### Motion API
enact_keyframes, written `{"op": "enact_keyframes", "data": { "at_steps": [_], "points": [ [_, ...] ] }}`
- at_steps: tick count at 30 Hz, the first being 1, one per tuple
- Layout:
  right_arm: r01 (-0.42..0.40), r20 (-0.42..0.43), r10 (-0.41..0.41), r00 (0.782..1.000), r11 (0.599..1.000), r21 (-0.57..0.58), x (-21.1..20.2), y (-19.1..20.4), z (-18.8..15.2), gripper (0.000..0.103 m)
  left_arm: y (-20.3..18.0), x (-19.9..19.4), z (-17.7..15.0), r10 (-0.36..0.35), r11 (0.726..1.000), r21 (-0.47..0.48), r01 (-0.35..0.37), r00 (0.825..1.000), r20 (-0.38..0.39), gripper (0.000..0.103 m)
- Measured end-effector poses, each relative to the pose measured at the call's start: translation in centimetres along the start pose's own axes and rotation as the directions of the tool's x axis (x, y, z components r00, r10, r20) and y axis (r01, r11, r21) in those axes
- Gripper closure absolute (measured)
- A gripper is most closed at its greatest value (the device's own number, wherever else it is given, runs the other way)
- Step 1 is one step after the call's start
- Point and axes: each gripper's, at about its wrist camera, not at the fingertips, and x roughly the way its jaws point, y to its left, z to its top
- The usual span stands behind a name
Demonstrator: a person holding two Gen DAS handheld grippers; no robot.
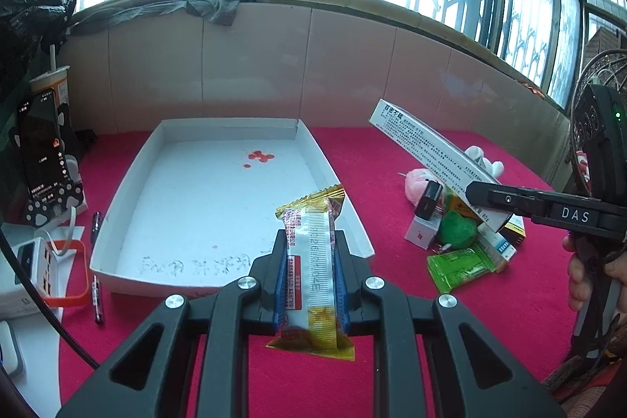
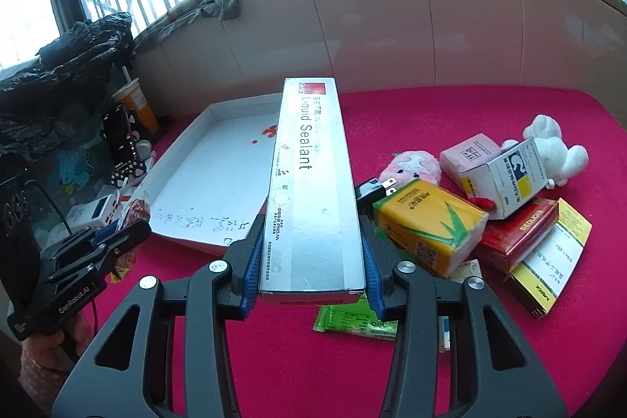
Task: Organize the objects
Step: 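Carry the snack bar and Liquid Sealant box toward the white tray with both grippers, then lower both items into the white tray and open both grippers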
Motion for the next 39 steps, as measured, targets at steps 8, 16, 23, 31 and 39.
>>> {"op": "enact_keyframes", "data": {
  "at_steps": [8, 16, 23, 31, 39],
  "points": [
    [-0.071, -0.052, 0.073, 0.996, 0.997, 0.024, 2.6, 1.6, 1.6, 0.06, 2.0, 0.8, 1.4, 0.041, 0.999, -0.01, -0.041, 0.999, 0.006, 0.084],
    [-0.11, -0.09, 0.11, 0.99, 0.994, 0.012, 5.9, 4.5, 2.8, 0.06, 5.1, 3.9, 3.1, 0.097, 0.992, -0.08, -0.099, 0.995, -0.029, 0.084],
    [-0.108, -0.129, 0.105, 0.986, 0.994, -0.02, 9.5, 7.0, 3.0, 0.06, 7.6, 7.0, 3.4, 0.149, 0.979, -0.126, -0.158, 0.986, -0.079, 0.084],
    [-0.066, -0.142, 0.061, 0.988, 0.997, -0.03, 13.3, 8.3, 3.4, 0.06, 9.2, 9.4, 3.8, 0.177, 0.962, -0.189, -0.197, 0.977, -0.115, 0.083],
    [-0.027, -0.107, 0.02, 0.994, 0.998, -0.065, 13.3, 8.4, 3.2, 0.057, 9.1, 9.9, 3.5, 0.174, 0.958, -0.207, -0.2, 0.975, -0.136, 0.082]
  ]
}}
